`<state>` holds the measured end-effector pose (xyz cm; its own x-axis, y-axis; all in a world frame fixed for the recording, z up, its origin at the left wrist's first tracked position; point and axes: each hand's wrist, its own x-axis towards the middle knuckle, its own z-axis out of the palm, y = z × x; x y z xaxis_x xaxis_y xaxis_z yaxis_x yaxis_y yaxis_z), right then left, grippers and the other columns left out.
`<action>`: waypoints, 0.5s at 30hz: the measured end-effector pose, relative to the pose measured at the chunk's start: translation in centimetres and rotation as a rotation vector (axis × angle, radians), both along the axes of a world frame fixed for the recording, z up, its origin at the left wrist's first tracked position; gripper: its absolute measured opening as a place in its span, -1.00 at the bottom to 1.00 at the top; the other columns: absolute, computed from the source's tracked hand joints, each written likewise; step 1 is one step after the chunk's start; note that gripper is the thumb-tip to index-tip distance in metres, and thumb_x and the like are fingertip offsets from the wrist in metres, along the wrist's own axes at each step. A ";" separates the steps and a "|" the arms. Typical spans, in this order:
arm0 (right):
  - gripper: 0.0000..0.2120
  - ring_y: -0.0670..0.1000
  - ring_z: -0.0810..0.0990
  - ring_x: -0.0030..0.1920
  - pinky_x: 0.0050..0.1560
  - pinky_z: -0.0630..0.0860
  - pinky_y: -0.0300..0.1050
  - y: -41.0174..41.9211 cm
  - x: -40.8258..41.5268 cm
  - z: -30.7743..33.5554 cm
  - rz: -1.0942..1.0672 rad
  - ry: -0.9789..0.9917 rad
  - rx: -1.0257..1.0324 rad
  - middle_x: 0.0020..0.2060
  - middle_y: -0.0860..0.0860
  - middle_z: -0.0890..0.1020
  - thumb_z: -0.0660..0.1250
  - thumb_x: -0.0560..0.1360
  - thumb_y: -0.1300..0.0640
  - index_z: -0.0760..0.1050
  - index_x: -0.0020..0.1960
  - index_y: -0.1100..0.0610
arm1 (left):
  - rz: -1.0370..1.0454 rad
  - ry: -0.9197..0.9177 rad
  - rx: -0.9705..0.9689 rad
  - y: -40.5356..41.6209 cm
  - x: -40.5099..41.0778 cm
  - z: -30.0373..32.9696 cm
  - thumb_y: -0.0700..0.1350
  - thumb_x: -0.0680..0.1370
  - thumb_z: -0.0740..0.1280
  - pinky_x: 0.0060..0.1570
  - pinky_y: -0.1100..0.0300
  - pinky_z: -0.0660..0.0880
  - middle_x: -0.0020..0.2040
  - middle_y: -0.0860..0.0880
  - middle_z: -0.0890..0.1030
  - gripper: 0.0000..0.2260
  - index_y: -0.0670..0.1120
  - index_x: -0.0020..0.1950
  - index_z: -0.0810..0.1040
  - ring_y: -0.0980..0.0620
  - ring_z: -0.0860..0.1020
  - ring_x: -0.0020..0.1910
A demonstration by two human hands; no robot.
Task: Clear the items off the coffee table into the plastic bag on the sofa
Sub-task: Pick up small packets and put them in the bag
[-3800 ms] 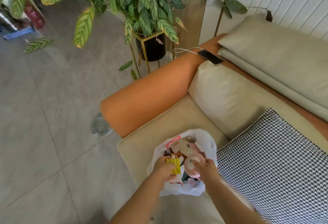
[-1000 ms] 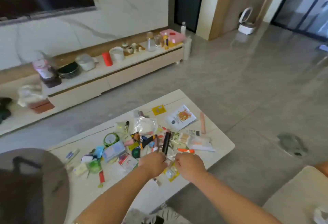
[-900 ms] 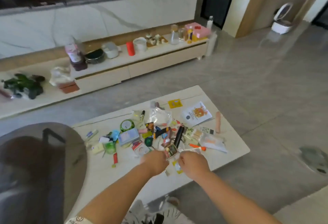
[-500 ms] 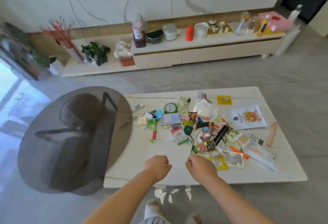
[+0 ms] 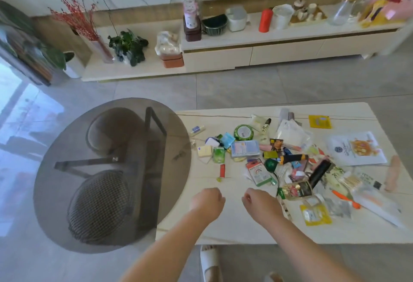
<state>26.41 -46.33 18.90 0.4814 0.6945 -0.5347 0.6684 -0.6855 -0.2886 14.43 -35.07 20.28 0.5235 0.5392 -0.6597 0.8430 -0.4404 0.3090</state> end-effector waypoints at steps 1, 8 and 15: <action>-0.79 0.03 0.51 -0.17 -0.26 0.31 -0.14 0.9 -0.1 -0.7 -0.012 0.003 -0.002 -0.17 -0.04 0.55 0.08 0.58 0.00 0.41 -0.10 0.05 | 0.012 -0.001 -0.004 1.0 0.0 -0.7 0.02 0.59 0.13 0.03 0.14 0.51 0.15 -0.04 0.59 -0.72 -0.05 0.16 0.54 -0.08 0.56 0.09; -0.80 0.02 0.53 -0.15 -0.35 0.30 -0.16 5.8 1.8 -6.6 -0.075 0.013 -0.017 -0.18 -0.04 0.56 0.09 0.58 0.00 0.41 -0.11 0.05 | 0.155 -0.004 -0.092 5.7 1.8 -7.6 -0.02 0.58 0.12 -0.07 0.15 0.53 0.08 -0.03 0.61 -0.73 -0.03 0.13 0.56 -0.08 0.60 0.00; -0.76 0.01 0.51 -0.11 -0.24 0.33 -0.19 9.5 4.3 -16.8 -0.046 0.011 -0.040 -0.04 -0.03 0.58 0.09 0.58 0.02 0.50 0.06 0.06 | 0.272 -0.021 -0.138 8.3 4.2 -18.5 -0.01 0.59 0.17 0.09 0.12 0.53 0.25 0.01 0.54 -0.71 0.02 0.30 0.46 -0.03 0.55 0.15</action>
